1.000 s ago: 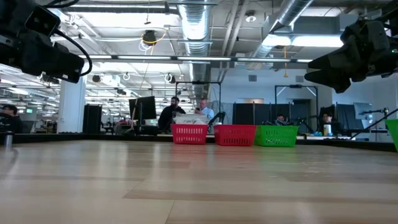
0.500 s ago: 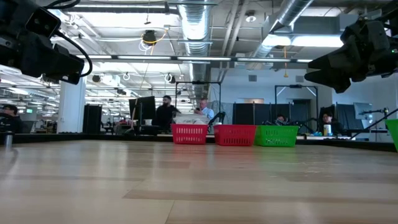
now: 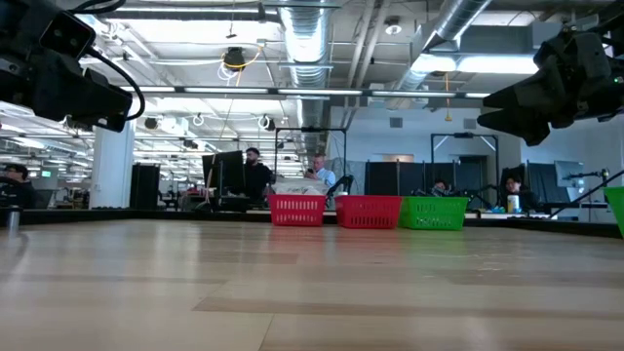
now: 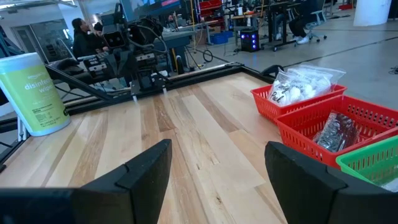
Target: Pick & Place Travel size toiletries
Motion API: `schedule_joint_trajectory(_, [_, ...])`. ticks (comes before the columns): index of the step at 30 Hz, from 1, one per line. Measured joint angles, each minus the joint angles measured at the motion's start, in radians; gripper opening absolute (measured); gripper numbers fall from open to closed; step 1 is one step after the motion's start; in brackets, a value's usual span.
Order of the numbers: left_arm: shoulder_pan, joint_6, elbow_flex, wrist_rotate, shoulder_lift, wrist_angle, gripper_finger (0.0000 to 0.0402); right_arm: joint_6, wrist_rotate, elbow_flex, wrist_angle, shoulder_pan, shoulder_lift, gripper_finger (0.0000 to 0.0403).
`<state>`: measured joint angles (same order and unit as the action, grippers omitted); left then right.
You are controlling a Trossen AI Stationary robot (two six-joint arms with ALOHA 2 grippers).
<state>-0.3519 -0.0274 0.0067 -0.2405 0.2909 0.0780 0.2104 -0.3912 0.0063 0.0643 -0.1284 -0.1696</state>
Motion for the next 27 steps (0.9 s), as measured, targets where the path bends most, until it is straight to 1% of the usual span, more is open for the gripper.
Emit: schedule_joint_trajectory(27, [0.000, 0.000, 0.000, -0.003, 0.000, 0.014, 0.0001, 0.000, 0.000, 0.000, 0.000, 0.000, 0.000, 0.0249])
